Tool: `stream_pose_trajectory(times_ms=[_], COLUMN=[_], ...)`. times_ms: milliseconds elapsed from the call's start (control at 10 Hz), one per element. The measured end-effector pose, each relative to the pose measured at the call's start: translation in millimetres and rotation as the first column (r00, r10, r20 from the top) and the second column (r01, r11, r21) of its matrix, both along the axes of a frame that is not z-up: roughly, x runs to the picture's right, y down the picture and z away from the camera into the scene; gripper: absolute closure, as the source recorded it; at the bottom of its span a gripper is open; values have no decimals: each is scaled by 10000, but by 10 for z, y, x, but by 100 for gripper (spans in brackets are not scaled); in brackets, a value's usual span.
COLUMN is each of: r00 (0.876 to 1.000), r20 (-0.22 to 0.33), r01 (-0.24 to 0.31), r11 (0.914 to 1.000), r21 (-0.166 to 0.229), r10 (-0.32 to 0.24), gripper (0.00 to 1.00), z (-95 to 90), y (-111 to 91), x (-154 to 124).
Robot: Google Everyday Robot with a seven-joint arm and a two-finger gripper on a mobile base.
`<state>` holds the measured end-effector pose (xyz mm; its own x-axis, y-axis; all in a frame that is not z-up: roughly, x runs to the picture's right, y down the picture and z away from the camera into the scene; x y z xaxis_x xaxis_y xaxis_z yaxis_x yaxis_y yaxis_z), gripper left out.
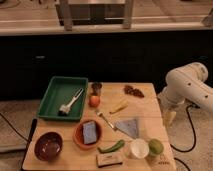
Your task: Place banana in purple bowl
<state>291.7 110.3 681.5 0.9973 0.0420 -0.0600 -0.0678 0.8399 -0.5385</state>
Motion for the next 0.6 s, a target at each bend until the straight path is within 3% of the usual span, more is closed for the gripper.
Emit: stream_pose_trajectory(times_ms=[600], r00=[10000], r20=[-6], r01=[82], r11=[10000], r21=[-6], r10=[-82], gripper=[20], z=[9], y=[10], x=[-7])
